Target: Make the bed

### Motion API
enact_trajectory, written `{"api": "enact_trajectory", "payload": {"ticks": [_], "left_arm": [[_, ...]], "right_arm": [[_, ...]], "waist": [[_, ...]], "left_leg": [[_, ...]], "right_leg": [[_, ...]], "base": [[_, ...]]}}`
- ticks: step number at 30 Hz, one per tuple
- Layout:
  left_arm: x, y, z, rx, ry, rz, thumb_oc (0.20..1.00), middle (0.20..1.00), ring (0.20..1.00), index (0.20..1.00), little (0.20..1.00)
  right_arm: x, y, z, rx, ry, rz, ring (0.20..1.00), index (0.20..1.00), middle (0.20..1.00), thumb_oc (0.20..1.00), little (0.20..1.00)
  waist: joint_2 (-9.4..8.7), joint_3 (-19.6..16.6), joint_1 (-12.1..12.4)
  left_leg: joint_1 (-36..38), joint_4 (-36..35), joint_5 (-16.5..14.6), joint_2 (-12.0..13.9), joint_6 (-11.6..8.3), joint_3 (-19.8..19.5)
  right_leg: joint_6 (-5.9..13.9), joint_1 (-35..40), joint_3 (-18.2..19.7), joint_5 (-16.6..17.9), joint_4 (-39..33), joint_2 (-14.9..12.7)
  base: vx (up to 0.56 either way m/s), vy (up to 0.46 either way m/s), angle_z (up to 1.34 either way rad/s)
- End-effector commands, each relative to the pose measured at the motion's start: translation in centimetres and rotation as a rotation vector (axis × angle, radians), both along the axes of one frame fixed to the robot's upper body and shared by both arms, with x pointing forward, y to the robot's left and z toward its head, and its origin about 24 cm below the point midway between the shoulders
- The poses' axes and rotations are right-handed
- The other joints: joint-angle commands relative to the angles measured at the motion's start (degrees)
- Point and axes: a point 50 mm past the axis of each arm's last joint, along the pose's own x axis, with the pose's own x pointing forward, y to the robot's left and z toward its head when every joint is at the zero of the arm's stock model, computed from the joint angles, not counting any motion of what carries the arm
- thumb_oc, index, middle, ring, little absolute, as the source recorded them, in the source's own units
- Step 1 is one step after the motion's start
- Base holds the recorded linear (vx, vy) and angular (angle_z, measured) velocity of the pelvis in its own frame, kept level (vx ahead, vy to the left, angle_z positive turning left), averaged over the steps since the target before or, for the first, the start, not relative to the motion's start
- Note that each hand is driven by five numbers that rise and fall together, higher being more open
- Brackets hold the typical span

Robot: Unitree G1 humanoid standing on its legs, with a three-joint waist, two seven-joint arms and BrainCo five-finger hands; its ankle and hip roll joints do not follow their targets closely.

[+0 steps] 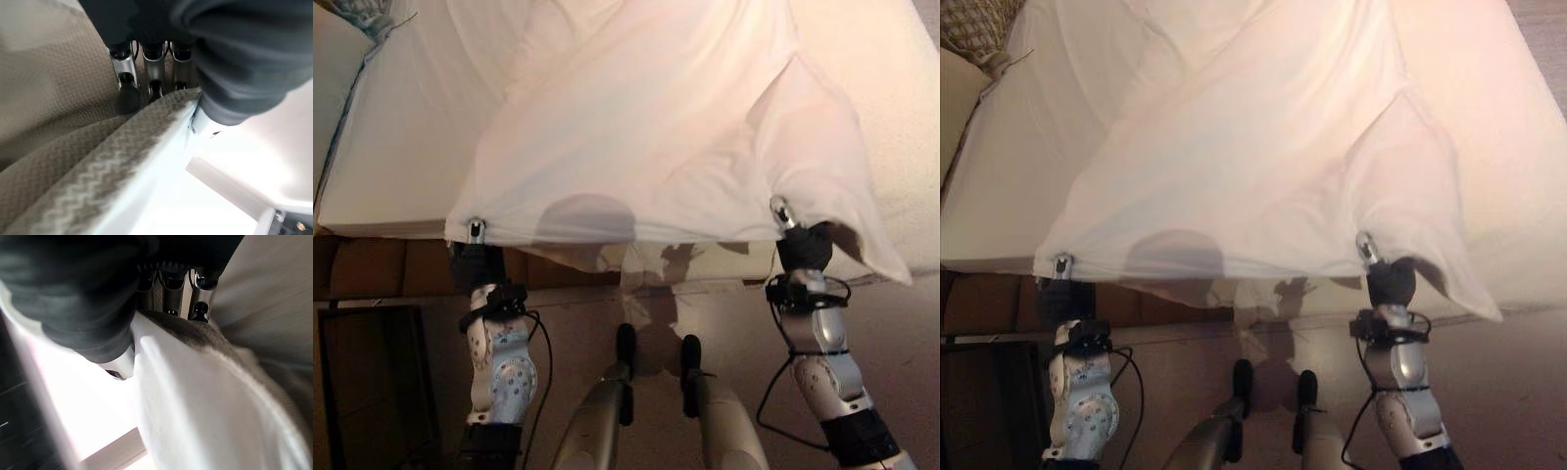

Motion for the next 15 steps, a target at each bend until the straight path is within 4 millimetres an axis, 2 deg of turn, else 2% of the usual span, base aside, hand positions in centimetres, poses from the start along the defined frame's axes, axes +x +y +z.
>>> {"api": "enact_trajectory", "payload": {"ticks": [1, 2, 4, 5, 6, 7, 8, 9, 10, 11, 12, 13, 14, 15], "left_arm": [[-4.9, 7.7, -1.5, -0.028, 0.012, 0.364, 0.200, 0.200, 0.200, 0.200, 0.200], [-4.9, 7.7, -1.5, -0.028, 0.011, 0.364, 0.200, 0.200, 0.200, 0.200, 0.200], [-4.9, 8.0, -4.2, -0.019, 0.144, 0.350, 0.200, 0.200, 0.200, 0.200, 0.200], [-5.3, 8.0, -5.9, -0.075, 0.190, 0.365, 0.200, 0.200, 0.200, 0.200, 0.200], [-5.4, 8.2, -7.9, -0.064, 0.299, 0.363, 0.200, 0.200, 0.200, 0.200, 0.200], [-5.3, 8.2, -7.9, -0.064, 0.298, 0.363, 0.200, 0.200, 0.200, 0.200, 0.200], [-5.7, 8.2, -9.1, -0.114, 0.331, 0.382, 0.200, 0.200, 0.200, 0.200, 0.200], [-5.7, 8.2, -10.3, -0.101, 0.406, 0.377, 0.200, 0.200, 0.200, 0.200, 0.200], [-5.9, 8.3, -10.7, -0.116, 0.416, 0.390, 0.200, 0.200, 0.200, 0.200, 0.200], [-6.0, 8.2, -12.5, -0.138, 0.514, 0.393, 0.200, 0.200, 0.200, 0.200, 0.200], [-6.0, 8.2, -12.5, -0.138, 0.513, 0.393, 0.200, 0.200, 0.200, 0.200, 0.200], [-6.4, 8.0, -14.4, -0.220, 0.585, 0.414, 0.200, 0.200, 0.200, 0.200, 0.200], [-6.4, 8.0, -14.4, -0.220, 0.583, 0.414, 0.200, 0.200, 0.200, 0.200, 0.200], [-7.0, 8.0, -16.5, -0.248, 0.709, 0.414, 0.200, 0.200, 0.200, 0.200, 0.200]], "right_arm": [[-1.1, -3.5, -3.5, 0.001, 0.129, -0.102, 0.200, 0.200, 0.200, 0.200, 0.200], [-1.1, -3.5, -3.5, 0.001, 0.128, -0.102, 0.200, 0.200, 0.200, 0.200, 0.200], [-1.8, -4.4, -7.1, -0.084, 0.302, -0.121, 0.200, 0.200, 0.200, 0.200, 0.200], [-2.4, -4.9, -9.6, -0.121, 0.414, -0.124, 0.200, 0.200, 0.200, 0.200, 0.200], [-3.0, -6.1, -11.8, -0.268, 0.554, -0.184, 0.200, 0.200, 0.200, 0.200, 0.200], [-2.9, -6.1, -11.8, -0.267, 0.554, -0.184, 0.200, 0.200, 0.200, 0.200, 0.200], [-3.5, -6.6, -13.3, -0.228, 0.622, -0.197, 0.200, 0.200, 0.200, 0.200, 0.200], [-3.8, -7.2, -14.3, -0.271, 0.689, -0.234, 0.200, 0.200, 0.200, 0.200, 0.200], [-3.9, -7.5, -14.7, -0.243, 0.707, -0.242, 0.200, 0.200, 0.200, 0.200, 0.200], [-4.4, -7.8, -16.0, -0.223, 0.781, -0.266, 0.200, 0.200, 0.200, 0.200, 0.200], [-4.3, -7.7, -16.0, -0.223, 0.780, -0.266, 0.200, 0.200, 0.200, 0.200, 0.200], [-4.9, -7.8, -17.4, -0.189, 0.857, -0.276, 0.200, 0.200, 0.200, 0.200, 0.200], [-4.8, -7.8, -17.4, -0.189, 0.856, -0.275, 0.200, 0.200, 0.200, 0.200, 0.200], [-5.2, -7.8, -18.5, -0.199, 0.932, -0.279, 0.200, 0.200, 0.200, 0.200, 0.200]], "waist": [[-2.12, -2.1, 3.4], [-2.15, -2.2, 3.4], [-2.30, -1.5, 3.4], [-2.36, -1.0, 3.6], [-2.27, -0.7, 3.7], [-2.30, -0.8, 3.7], [-2.25, -0.6, 3.8], [-2.14, -0.4, 3.9], [-2.10, -0.5, 3.9], [-2.00, -0.6, 3.9], [-2.02, -0.5, 3.9], [-2.04, -0.8, 4.0], [-2.06, -0.7, 4.0], [-2.02, -0.7, 4.1]], "left_leg": [[-2.3, 4.2, -2.8, -1.6, -1.89, 0.1], [-2.6, 4.1, -2.6, -1.6, -1.88, 0.1], [-2.9, 4.3, -2.4, -1.4, -2.01, 0.3], [-2.7, 4.3, -2.5, -1.4, -2.04, 0.3], [-2.8, 4.6, -2.4, -1.3, -2.19, 0.5], [-3.0, 4.5, -2.2, -1.3, -2.18, 0.5], [-3.1, 4.6, -2.2, -1.3, -2.23, 0.3], [-2.9, 4.8, -2.4, -1.3, -2.23, 0.3], [-3.0, 4.8, -2.3, -1.3, -2.23, 0.3], [-3.0, 4.7, -2.3, -1.3, -2.19, 0.4], [-3.0, 4.7, -2.3, -1.3, -2.19, 0.4], [-2.9, 4.7, -2.5, -1.3, -2.21, 0.6], [-2.9, 4.7, -2.5, -1.3, -2.21, 0.6], [-2.6, 5.0, -2.9, -1.1, -2.16, 0.8]], "right_leg": [[4.73, -1.8, 0.3, 10.9, -6.9, -3.0], [4.74, -2.0, 0.3, 11.1, -7.0, -3.0], [4.75, -1.9, 0.1, 11.2, -7.2, -3.0], [4.84, -1.8, -0.2, 11.1, -7.1, -3.0], [4.95, -1.7, -0.4, 11.1, -7.1, -3.1], [4.95, -1.8, -0.4, 11.2, -7.2, -3.1], [4.92, -1.7, -0.7, 11.3, -7.3, -3.2], [4.95, -1.4, -0.7, 11.1, -7.3, -3.3], [4.94, -1.5, -0.8, 11.2, -7.4, -3.4], [4.92, -1.4, -0.9, 11.1, -7.4, -3.4], [4.92, -1.4, -0.9, 11.1, -7.4, -3.4], [4.96, -1.4, -1.0, 11.0, -7.6, -3.4], [4.96, -1.4, -0.9, 11.0, -7.5, -3.4], [4.88, -1.1, -0.8, 10.8, -7.4, -3.2]], "base": [[-0.01, -0.004, 0.05], [-0.02, 0.001, 0.05], [-0.02, 0.000, 0.03], [0.00, 0.000, 0.00], [0.00, 0.000, 0.00], [0.00, 0.000, 0.00], [0.01, 0.000, 0.04], [0.01, 0.002, 0.06], [0.02, 0.015, 0.07], [0.01, 0.012, 0.07], [0.02, 0.018, 0.08], [0.01, 0.009, 0.07], [0.03, 0.021, 0.07], [0.00, 0.000, 0.00]]}}
